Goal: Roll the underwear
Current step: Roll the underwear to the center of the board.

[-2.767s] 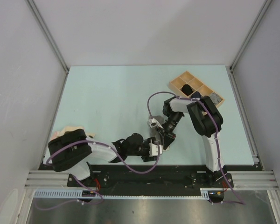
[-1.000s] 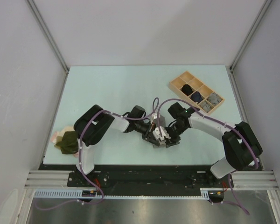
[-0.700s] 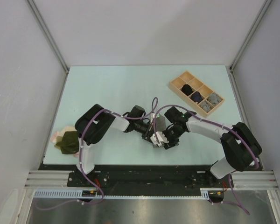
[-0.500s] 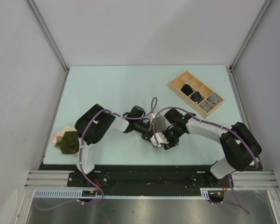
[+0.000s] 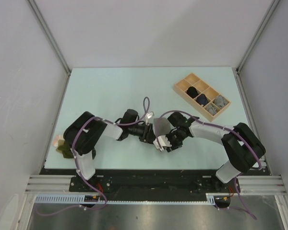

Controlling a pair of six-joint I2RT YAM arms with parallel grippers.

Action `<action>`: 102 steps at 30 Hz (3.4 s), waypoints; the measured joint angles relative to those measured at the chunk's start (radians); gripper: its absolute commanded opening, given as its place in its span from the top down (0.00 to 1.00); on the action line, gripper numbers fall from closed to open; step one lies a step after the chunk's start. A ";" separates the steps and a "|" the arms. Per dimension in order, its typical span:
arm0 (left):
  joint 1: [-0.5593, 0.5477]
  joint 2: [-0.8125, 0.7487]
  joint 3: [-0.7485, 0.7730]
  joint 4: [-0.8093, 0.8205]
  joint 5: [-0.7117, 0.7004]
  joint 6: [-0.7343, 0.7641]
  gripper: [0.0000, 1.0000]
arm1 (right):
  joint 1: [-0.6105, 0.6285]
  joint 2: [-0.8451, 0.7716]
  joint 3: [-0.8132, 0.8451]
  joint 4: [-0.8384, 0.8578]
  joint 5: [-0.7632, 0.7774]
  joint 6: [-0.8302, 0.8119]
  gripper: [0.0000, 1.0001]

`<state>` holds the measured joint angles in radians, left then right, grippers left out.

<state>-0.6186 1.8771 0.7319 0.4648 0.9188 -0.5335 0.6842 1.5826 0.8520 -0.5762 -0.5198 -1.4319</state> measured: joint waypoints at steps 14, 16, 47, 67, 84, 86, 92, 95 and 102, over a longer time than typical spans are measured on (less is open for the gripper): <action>-0.005 -0.472 -0.445 0.313 -0.177 0.156 0.41 | -0.058 0.144 0.169 -0.166 -0.094 0.079 0.78; -0.069 -0.537 -0.472 0.334 -0.210 0.242 0.38 | -0.074 0.184 0.214 -0.221 -0.124 0.087 0.78; -0.433 -0.223 -0.136 -0.013 -0.549 0.896 0.63 | -0.196 0.505 0.413 -0.743 -0.407 -0.066 0.77; -0.368 -0.128 0.064 -0.265 -0.426 0.808 0.98 | -0.492 0.260 0.414 -0.671 -0.412 0.076 0.55; -0.142 0.203 0.364 -0.480 0.156 0.481 0.90 | -0.192 -0.175 0.047 -0.365 -0.248 0.023 0.47; -0.137 0.217 0.378 -0.499 0.169 0.473 0.90 | -0.145 -0.175 0.031 -0.319 -0.216 0.032 0.47; -0.129 0.236 0.389 -0.505 0.195 0.444 0.89 | -0.048 -0.174 -0.001 -0.194 -0.102 0.054 0.47; -0.126 0.240 0.388 -0.496 0.200 0.426 0.89 | -0.004 -0.172 -0.033 -0.150 -0.045 0.065 0.47; -0.119 0.249 0.375 -0.452 0.219 0.378 0.86 | 0.035 -0.169 -0.072 -0.065 0.054 0.079 0.50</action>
<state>-0.7372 2.1265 1.1069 0.0128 1.1381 -0.1555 0.7193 1.4132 0.7795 -0.6411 -0.4660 -1.3529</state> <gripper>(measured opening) 0.113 0.517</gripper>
